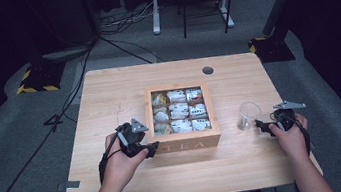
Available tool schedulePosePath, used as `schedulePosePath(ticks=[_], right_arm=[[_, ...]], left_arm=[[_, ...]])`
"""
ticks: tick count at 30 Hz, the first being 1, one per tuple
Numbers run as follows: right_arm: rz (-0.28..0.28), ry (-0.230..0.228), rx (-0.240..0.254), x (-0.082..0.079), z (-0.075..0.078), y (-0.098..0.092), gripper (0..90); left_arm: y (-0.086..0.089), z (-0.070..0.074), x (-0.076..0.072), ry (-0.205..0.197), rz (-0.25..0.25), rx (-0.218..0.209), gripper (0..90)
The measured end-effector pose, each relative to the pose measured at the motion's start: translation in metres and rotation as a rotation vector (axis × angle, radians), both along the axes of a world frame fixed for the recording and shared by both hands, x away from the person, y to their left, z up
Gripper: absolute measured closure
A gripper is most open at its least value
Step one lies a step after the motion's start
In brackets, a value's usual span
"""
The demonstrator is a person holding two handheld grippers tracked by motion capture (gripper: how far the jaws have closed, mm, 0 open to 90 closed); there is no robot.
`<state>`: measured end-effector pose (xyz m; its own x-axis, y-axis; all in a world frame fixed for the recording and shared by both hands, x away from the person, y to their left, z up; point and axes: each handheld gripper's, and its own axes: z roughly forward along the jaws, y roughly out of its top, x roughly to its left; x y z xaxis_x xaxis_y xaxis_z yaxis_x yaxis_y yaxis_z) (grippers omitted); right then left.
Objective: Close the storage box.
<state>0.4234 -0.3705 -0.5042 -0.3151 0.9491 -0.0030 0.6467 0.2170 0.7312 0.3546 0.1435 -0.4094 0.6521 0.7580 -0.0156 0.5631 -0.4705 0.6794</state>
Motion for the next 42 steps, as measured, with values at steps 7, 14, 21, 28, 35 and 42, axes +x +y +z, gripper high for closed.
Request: schedulePosePath(ticks=[7,14,21,28,35,42], right_arm=[[0.005,-0.001,-0.001,0.0,0.0,0.0,10.7],[0.011,0.003,-0.002,0.001,0.0,0.0,10.5],[0.01,0.001,-0.002,0.001,0.0,0.001,10.3],[0.012,0.0,-0.004,0.002,0.0,0.001,10.2],[0.02,0.002,-0.003,0.003,0.0,0.002,10.1],[0.02,0.002,-0.003,0.003,0.0,0.002,10.1]], left_arm=[[0.024,0.01,-0.001,-0.11,-0.001,-0.061,27.9],[0.059,0.011,0.007,-0.158,0.025,-0.056,25.3],[0.085,-0.001,0.02,-0.141,0.082,-0.069,21.3],[0.103,-0.024,0.036,-0.065,0.143,-0.071,21.3],[0.118,-0.045,0.048,-0.093,0.195,-0.01,22.3],[0.129,-0.063,0.056,-0.065,0.212,0.015,22.1]])
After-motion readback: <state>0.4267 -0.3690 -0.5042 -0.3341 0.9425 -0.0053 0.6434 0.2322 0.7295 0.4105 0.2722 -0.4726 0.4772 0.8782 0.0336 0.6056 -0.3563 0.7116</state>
